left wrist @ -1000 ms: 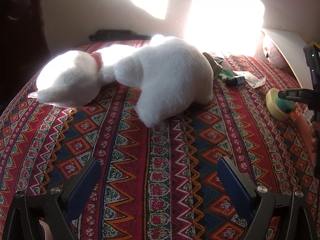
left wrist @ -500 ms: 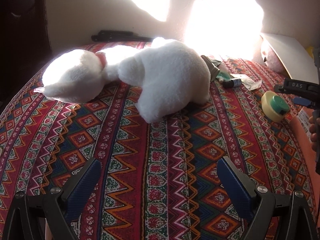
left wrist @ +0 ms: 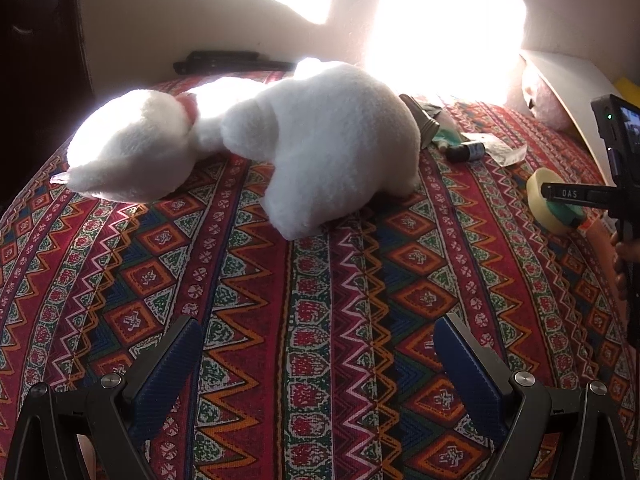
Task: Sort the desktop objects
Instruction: 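Grasp the green cap with the right tool and lift it off the sponge, then carry the green cap toward the box with the right tool while the left tool grasps the yellow sponge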
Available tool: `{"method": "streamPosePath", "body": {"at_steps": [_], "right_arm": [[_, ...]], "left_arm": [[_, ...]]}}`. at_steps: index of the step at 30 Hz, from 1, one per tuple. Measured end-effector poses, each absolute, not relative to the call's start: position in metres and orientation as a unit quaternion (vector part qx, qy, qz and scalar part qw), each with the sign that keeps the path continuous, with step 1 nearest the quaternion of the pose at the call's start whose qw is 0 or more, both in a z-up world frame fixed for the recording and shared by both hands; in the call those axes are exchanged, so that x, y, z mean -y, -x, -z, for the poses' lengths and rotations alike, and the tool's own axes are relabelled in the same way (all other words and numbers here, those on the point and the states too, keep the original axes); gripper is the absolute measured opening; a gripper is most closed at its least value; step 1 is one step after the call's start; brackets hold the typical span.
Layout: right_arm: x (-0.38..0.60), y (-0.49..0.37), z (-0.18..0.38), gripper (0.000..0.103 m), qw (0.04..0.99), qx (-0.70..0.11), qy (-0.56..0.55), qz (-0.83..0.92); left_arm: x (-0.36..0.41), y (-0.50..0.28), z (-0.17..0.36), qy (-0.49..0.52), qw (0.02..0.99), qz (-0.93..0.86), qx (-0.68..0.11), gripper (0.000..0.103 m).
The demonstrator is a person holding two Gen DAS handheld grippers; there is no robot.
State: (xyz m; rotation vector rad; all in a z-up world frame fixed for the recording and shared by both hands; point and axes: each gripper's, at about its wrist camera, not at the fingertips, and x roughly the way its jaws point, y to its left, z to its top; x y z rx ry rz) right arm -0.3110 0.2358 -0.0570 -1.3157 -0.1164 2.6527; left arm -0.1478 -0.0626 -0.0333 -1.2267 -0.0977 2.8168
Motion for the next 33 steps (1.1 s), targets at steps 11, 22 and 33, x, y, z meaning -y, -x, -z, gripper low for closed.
{"method": "streamPosePath", "body": {"at_steps": [11,22,33], "right_arm": [[-0.237,0.3,0.077,0.084,0.067,-0.007,0.494,-0.867],[-0.23,0.271,0.083,0.071,0.021,-0.076,0.535,-0.841],[-0.213,0.149,-0.026,0.071,-0.037,-0.112,0.405,-0.907]], "left_arm": [[0.061,0.139,0.027,0.391,0.037,-0.919,0.024,0.097],[0.061,0.138,0.023,0.386,0.04,-0.921,0.023,0.097],[0.018,0.14,0.037,0.397,0.092,-0.913,0.008,0.097]]}}
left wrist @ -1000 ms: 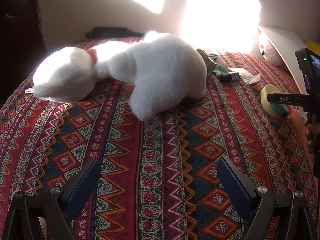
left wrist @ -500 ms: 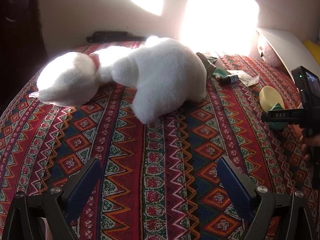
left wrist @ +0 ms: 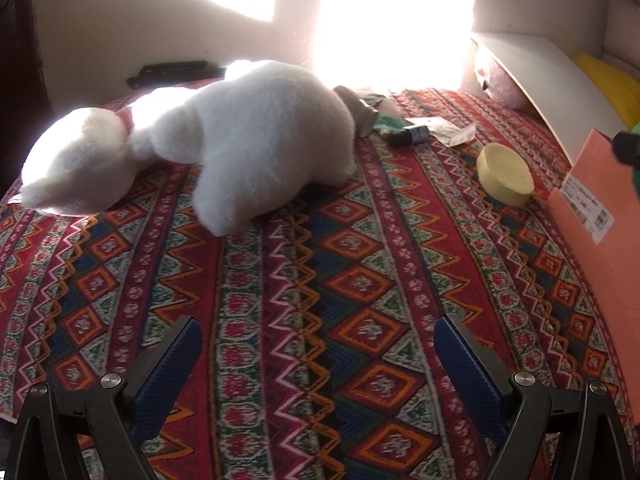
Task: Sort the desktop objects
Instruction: 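Carry the green cap toward the box with the right tool while the left tool grasps the yellow sponge, then carry the sponge into the box with the left tool while the right tool releases the cap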
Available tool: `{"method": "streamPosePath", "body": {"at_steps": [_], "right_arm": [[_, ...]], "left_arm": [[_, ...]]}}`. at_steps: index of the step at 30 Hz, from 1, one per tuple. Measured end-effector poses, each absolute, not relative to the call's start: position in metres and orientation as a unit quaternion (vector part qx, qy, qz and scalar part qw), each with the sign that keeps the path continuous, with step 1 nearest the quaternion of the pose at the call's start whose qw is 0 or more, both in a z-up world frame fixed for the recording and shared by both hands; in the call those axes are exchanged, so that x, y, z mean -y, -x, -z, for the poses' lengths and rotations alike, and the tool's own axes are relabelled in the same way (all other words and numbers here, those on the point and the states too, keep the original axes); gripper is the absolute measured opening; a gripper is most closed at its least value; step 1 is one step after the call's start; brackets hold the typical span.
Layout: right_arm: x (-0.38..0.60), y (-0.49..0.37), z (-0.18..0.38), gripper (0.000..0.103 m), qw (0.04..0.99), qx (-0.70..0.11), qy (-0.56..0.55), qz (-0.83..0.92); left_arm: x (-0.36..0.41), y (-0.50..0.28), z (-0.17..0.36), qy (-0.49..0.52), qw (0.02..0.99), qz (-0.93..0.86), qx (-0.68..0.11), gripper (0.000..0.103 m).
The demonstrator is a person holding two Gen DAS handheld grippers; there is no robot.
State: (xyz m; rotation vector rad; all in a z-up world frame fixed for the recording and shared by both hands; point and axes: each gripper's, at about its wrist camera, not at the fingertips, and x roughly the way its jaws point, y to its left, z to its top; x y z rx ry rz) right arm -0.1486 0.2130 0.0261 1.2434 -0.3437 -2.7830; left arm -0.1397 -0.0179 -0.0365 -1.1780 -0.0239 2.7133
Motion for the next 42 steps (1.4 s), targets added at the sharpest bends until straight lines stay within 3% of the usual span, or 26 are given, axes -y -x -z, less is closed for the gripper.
{"method": "streamPosePath", "body": {"at_steps": [12,19,20,21,22,24,27,31,32,33,35,42], "right_arm": [[-0.322,0.067,-0.113,0.071,-0.018,0.168,-0.256,0.952],[-0.392,0.076,-0.091,0.071,-0.065,0.203,-0.267,0.94],[-0.398,0.078,-0.089,0.071,-0.068,0.205,-0.269,0.939],[-0.404,0.08,-0.087,0.071,-0.071,0.207,-0.27,0.938],[-0.41,0.081,-0.085,0.071,-0.074,0.21,-0.271,0.936],[-0.419,0.083,-0.084,0.071,-0.077,0.213,-0.27,0.936],[-0.427,0.081,-0.086,0.071,-0.075,0.221,-0.261,0.937],[-0.431,0.071,-0.087,0.071,-0.076,0.236,-0.258,0.934],[-0.43,0.069,-0.087,0.071,-0.075,0.24,-0.259,0.932],[-0.429,0.066,-0.087,0.071,-0.073,0.244,-0.258,0.932],[-0.426,0.059,-0.087,0.071,-0.068,0.248,-0.255,0.932],[-0.423,0.066,-0.082,0.071,-0.065,0.247,-0.261,0.931]], "left_arm": [[-0.165,0.276,0.019,0.437,0.153,-0.886,0.034,0.097],[-0.243,0.343,0.078,0.495,0.124,-0.859,-0.037,0.094],[-0.241,0.348,0.083,0.487,0.126,-0.864,-0.024,0.098],[-0.236,0.351,0.084,0.482,0.13,-0.866,-0.007,0.097],[-0.232,0.354,0.085,0.477,0.134,-0.868,0.009,0.092],[-0.232,0.349,0.077,0.473,0.142,-0.87,0.011,0.055],[-0.234,0.334,0.071,0.472,0.143,-0.87,-0.016,0.046],[-0.22,0.32,0.066,0.49,0.153,-0.858,0.009,0.045],[-0.214,0.319,0.064,0.493,0.157,-0.855,0.025,0.05],[-0.209,0.317,0.062,0.496,0.161,-0.852,0.041,0.068],[-0.21,0.312,0.055,0.478,0.162,-0.862,0.038,0.087],[-0.249,0.334,0.077,0.481,0.148,-0.864,-0.016,0.086]]}}
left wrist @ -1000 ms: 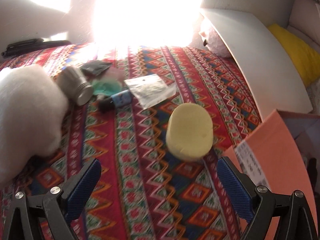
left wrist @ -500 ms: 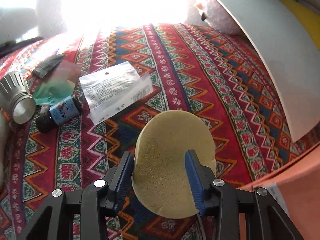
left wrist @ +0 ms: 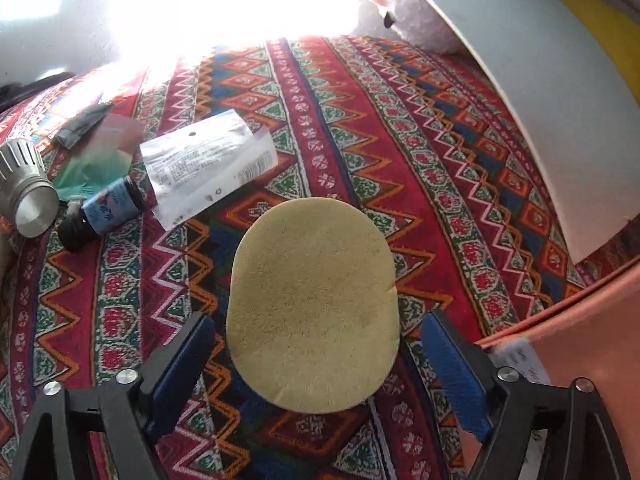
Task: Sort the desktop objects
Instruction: 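Carry the sponge into the box with the left tool while the right tool releases the cap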
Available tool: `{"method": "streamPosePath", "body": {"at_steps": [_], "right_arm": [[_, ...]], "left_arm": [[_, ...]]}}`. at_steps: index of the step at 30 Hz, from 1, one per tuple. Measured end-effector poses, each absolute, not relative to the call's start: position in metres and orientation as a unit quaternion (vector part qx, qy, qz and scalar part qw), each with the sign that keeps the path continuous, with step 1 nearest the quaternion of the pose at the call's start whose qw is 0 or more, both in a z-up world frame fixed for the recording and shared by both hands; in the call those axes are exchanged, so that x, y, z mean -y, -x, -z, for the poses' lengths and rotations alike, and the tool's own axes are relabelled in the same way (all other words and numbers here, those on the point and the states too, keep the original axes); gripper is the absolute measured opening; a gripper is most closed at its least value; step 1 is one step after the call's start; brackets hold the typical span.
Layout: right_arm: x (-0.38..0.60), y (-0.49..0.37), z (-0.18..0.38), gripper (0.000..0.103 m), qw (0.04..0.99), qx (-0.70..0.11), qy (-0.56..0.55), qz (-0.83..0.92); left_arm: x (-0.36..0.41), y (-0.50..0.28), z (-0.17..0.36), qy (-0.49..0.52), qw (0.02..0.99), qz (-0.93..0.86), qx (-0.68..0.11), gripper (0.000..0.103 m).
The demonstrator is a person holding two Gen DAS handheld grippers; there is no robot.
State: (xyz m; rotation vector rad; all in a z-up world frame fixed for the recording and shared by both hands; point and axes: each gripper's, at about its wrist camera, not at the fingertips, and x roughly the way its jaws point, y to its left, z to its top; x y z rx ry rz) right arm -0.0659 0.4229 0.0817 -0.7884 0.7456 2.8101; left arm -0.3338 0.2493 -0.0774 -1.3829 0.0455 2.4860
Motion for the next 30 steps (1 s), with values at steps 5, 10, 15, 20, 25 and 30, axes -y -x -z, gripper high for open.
{"method": "streamPosePath", "body": {"at_steps": [5,10,15,20,25,30], "right_arm": [[-0.438,0.076,-0.074,0.071,0.075,-0.248,0.27,-0.927],[-0.453,0.075,-0.073,0.071,0.091,-0.26,0.264,-0.924],[-0.449,0.07,-0.076,0.071,0.088,-0.268,0.26,-0.924],[-0.44,0.06,-0.085,0.071,0.091,-0.261,0.252,-0.927],[-0.436,0.047,-0.093,0.071,0.102,-0.256,0.245,-0.93],[-0.436,0.029,-0.104,0.071,0.124,-0.237,0.231,-0.935]], "left_arm": [[-0.255,0.339,0.097,0.462,0.133,-0.876,-0.036,0.077],[-0.24,0.318,0.091,0.45,0.128,-0.883,-0.039,0.077],[-0.196,0.277,0.069,0.438,0.125,-0.89,-0.008,0.077],[-0.165,0.223,0.017,0.396,0.119,-0.911,0.001,0.077],[-0.157,0.167,-0.051,0.333,0.141,-0.932,0.01,0.077],[-0.193,0.125,-0.099,0.287,0.192,-0.939,-0.001,0.077]]}}
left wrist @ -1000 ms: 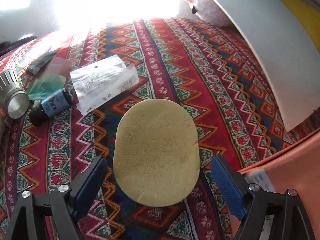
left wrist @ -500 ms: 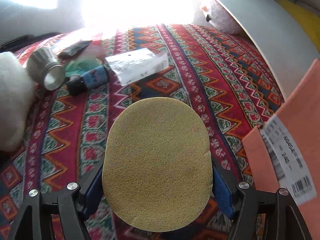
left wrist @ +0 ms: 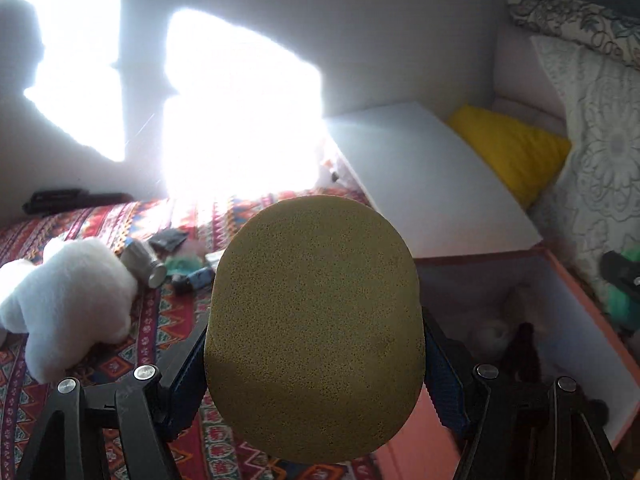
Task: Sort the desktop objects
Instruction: 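Carry the sponge into the box with the left tool while the right tool releases the cap, then move both tools back to the items on the bedspread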
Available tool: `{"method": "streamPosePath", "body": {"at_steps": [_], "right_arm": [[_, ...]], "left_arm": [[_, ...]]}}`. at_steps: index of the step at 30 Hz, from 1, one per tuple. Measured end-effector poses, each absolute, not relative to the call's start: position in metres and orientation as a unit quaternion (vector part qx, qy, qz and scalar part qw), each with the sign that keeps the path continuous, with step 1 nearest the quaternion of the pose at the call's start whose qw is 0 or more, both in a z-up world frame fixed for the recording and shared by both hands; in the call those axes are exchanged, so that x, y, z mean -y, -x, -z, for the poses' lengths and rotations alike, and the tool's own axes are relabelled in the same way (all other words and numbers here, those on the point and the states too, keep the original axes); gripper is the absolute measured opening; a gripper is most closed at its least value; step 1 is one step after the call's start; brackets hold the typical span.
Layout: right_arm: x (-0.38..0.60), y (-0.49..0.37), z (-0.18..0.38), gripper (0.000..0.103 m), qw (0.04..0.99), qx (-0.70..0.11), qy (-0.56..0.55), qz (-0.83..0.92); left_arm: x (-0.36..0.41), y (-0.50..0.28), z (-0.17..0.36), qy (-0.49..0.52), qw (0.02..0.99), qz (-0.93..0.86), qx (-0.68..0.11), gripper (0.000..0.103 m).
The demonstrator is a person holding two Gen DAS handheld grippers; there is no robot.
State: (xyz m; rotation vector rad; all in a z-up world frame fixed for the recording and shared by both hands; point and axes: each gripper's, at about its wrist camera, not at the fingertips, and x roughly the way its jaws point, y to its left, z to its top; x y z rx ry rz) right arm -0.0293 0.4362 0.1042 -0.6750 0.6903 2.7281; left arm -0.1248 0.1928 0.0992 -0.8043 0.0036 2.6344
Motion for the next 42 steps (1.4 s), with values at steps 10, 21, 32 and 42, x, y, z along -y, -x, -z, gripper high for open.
{"method": "streamPosePath", "body": {"at_steps": [10,21,32,42], "right_arm": [[-0.477,0.002,-0.102,0.071,0.175,-0.233,0.22,-0.931],[-0.532,-0.008,-0.078,0.08,0.19,-0.257,0.251,-0.914],[-0.529,-0.007,-0.079,0.091,0.181,-0.262,0.249,-0.914],[-0.465,0.024,-0.092,0.091,0.139,-0.233,0.258,-0.927]], "left_arm": [[-0.302,0.089,-0.12,0.268,0.274,-0.923,-0.046,0.077],[-0.358,0.083,-0.091,0.306,0.294,-0.903,-0.069,0.095],[-0.318,0.091,-0.098,0.311,0.264,-0.912,-0.044,0.096],[-0.225,0.104,-0.082,0.323,0.199,-0.925,-0.025,0.096]]}}
